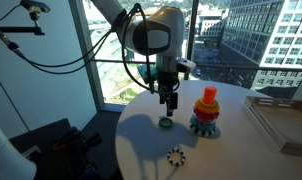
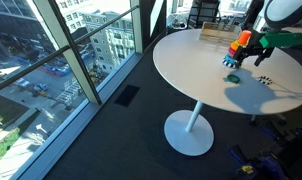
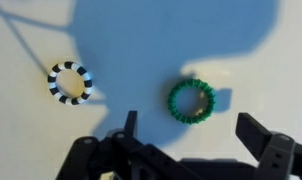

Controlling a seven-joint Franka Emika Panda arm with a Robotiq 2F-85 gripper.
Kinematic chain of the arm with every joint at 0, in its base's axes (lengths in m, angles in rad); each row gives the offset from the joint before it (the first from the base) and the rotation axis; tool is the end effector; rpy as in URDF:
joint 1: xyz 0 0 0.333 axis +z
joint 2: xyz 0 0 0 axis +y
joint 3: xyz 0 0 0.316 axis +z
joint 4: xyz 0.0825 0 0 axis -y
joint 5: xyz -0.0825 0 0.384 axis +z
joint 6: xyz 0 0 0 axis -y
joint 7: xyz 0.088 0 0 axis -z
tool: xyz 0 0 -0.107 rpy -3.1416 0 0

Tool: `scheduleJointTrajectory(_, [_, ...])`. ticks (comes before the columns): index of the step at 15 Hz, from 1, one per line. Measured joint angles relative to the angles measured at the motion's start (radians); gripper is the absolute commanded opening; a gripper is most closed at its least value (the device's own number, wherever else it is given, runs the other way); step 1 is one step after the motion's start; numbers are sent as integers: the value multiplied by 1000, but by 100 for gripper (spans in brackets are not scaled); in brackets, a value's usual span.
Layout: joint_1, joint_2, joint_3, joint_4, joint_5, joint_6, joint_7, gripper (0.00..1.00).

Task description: Put the dark green ring on the stack

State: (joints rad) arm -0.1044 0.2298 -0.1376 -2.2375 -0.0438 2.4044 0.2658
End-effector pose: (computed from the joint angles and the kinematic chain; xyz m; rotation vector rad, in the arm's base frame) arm 0.5220 -0.1294 0.2623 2.9944 -0.7198 -0.0932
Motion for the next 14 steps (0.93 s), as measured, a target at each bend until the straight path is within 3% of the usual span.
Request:
scheduleJointTrajectory(7, [2, 95, -7, 32, 0, 66, 27, 100])
scheduleJointTrajectory(14, [4, 101, -8, 39, 0, 66, 27, 100])
